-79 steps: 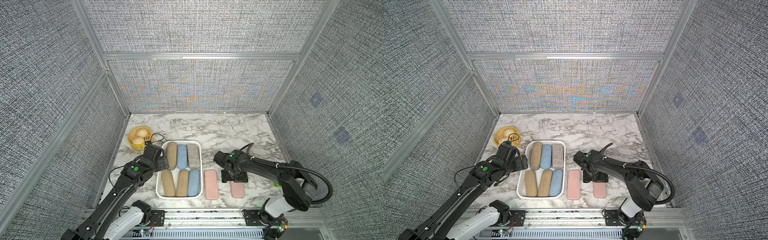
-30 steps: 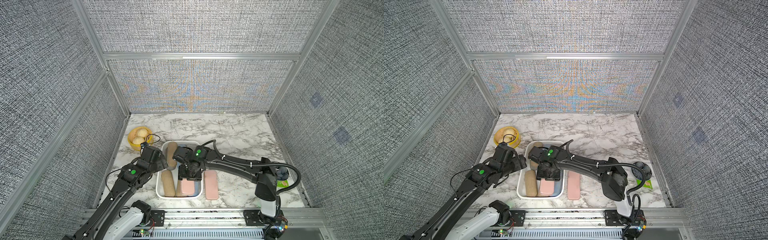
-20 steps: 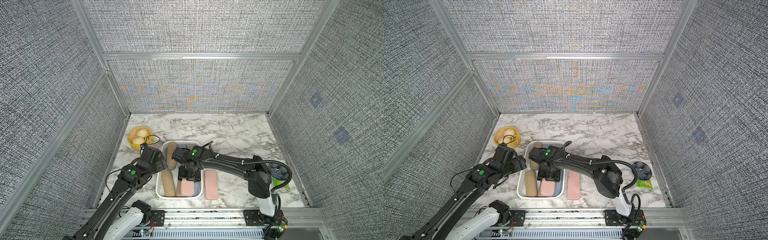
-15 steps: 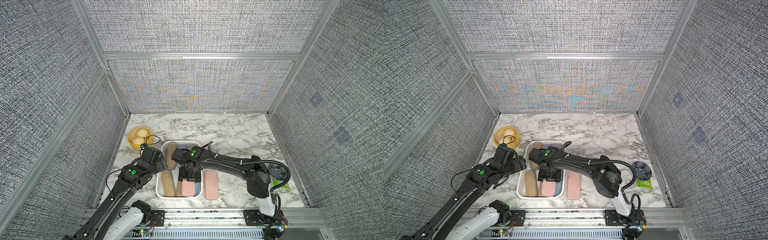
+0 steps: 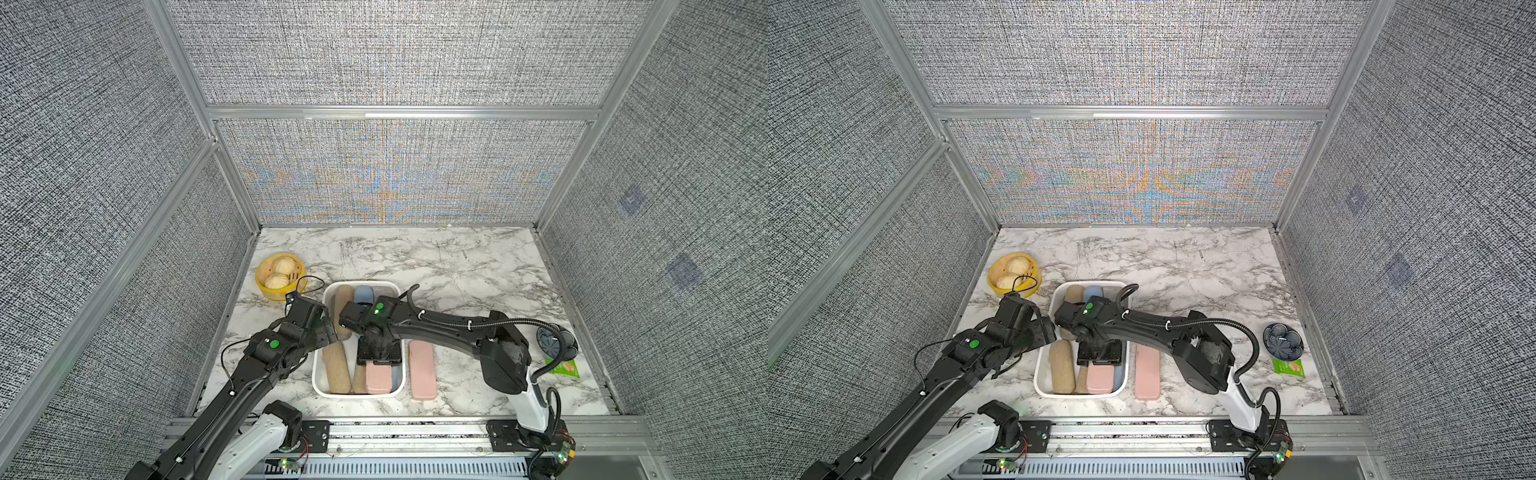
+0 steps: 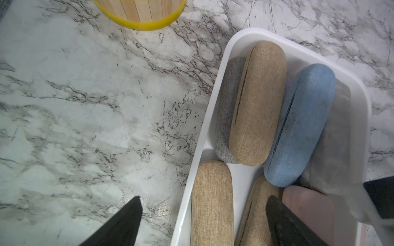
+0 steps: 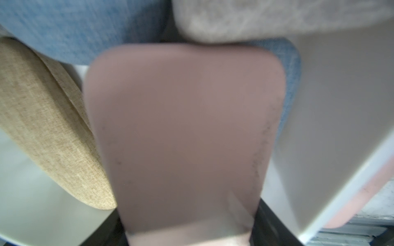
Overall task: Put the glasses cases into the storage boxes
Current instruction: Place the glasses case in the storage box, then adjust the glasses case in the storage box.
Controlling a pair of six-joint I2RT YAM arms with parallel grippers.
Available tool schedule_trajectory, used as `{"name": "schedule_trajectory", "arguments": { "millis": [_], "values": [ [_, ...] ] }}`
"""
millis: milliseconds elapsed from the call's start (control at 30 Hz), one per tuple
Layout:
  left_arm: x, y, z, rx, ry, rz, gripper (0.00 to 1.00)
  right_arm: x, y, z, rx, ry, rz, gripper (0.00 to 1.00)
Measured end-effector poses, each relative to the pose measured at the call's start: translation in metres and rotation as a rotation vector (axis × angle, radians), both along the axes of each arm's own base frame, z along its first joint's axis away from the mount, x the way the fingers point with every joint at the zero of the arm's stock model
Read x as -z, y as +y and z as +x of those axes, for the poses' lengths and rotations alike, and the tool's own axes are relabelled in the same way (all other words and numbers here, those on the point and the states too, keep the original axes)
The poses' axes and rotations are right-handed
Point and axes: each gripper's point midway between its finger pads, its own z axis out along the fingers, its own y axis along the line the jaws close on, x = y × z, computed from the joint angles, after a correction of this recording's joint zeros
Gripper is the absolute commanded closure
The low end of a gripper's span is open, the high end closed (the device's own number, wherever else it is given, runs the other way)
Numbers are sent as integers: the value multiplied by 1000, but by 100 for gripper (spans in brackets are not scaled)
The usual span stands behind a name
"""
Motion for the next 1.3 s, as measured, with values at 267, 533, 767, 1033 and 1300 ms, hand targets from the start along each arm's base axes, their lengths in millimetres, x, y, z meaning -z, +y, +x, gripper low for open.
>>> {"name": "schedule_trajectory", "arguments": {
  "millis": [267,533,767,1033,1300],
  "values": [
    [-7,-3,4,17,-6,4,9,-15,-3,11,-32,-99,-27,17],
    [-23,-16,9,80,-31,-41,17,-68,-10,12,-56,-221,28,22],
    [-15,-37,9,112,14,-136,38,-79,-2,16,-120,-265,70,69],
    [-27,-30,10,44,-24,-153,41,-52,51,54,-232,-276,175,87],
    [-17,-10,1,-23,-21,-99,41,-18,68,87,-272,-283,163,89]
  ]
}}
